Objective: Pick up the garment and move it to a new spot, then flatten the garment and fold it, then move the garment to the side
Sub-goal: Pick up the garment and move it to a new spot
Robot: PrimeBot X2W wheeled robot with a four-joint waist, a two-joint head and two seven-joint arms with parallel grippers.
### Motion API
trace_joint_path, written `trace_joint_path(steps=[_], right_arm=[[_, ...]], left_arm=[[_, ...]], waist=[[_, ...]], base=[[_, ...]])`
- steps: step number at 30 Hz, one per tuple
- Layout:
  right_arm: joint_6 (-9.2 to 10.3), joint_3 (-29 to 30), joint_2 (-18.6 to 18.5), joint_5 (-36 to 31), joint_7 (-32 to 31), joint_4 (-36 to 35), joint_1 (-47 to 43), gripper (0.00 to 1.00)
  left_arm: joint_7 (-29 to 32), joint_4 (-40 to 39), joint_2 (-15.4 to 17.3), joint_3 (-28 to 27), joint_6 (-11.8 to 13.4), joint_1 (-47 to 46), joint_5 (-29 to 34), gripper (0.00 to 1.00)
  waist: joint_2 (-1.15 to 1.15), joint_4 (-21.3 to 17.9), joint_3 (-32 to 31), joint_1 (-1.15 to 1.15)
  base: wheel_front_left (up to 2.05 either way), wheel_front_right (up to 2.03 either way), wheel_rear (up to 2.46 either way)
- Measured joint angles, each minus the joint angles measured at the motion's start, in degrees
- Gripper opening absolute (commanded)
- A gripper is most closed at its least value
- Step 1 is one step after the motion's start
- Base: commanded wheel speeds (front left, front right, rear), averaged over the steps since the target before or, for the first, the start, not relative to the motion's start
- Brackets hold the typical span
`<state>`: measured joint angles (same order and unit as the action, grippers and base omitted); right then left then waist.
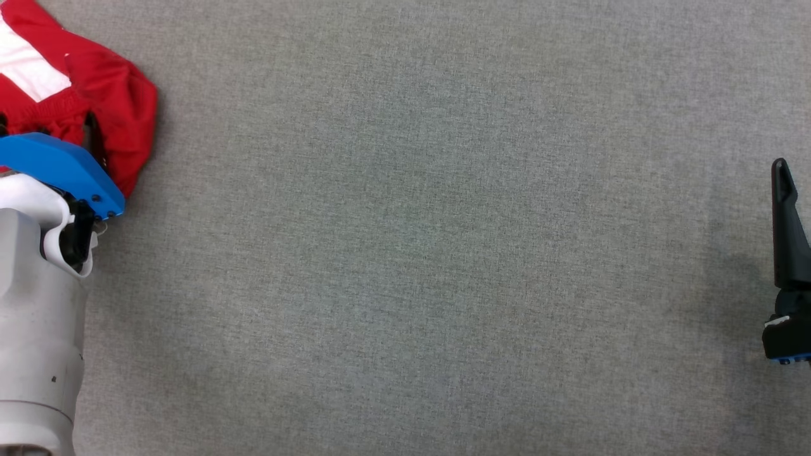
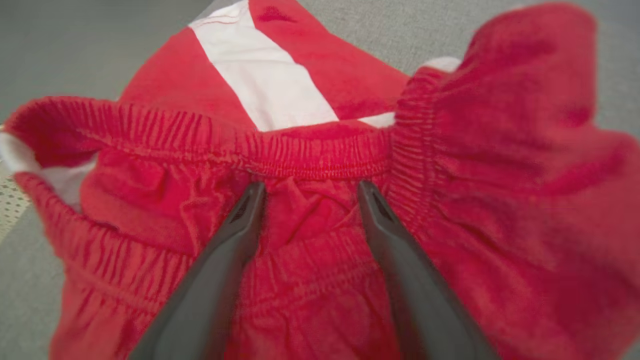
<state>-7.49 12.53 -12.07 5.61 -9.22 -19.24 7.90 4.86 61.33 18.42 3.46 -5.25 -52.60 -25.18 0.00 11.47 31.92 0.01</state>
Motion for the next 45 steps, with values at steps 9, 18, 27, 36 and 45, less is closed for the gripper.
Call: trace_joint_path(steps=[9, 18, 27, 36, 45], right_arm=[[0.00, -1.05, 0.15, 0.19, 0.60, 1.79, 0.40, 1.00], [0.00, -1.52, 2.64, 1.02, 3.65, 6.35, -0.07, 1.00], [0.00, -2.08, 5.66, 1.63, 6.80, 11.04, -2.22, 1.00], [0.00, -2.89, 8.05, 2.65, 9.67, 14.44, -3.62, 1.00], [0.00, -4.12, 8.95, 4.11, 12.65, 18.22, -3.87, 1.00]], left_arm=[[1.03, 4.26, -0.43, 0.79, -1.36, -1.51, -1.97, 0.00], [-7.21, 3.33, 1.27, 2.31, -1.81, -1.64, -0.87, 0.00], [-14.37, -4.26, 1.05, 6.22, -1.86, -5.81, 2.41, 0.00], [-14.21, -19.16, -1.24, 10.80, -1.87, -8.66, 4.92, 0.00], [-9.11, -34.30, -5.81, 16.18, -1.35, -6.06, 5.92, 0.00]], waist=[[0.00, -0.73, -2.22, -0.01], [0.00, -2.24, -8.10, -0.01], [0.00, -5.41, -14.86, -0.02], [0.00, -12.34, -18.03, -0.02], [0.00, -20.45, -18.68, -0.01]], base=[[0.00, 0.00, 0.00], [0.00, 0.00, 0.00], [0.00, 0.00, 0.00], [0.00, 0.00, 0.00], [0.00, 0.00, 0.00]])
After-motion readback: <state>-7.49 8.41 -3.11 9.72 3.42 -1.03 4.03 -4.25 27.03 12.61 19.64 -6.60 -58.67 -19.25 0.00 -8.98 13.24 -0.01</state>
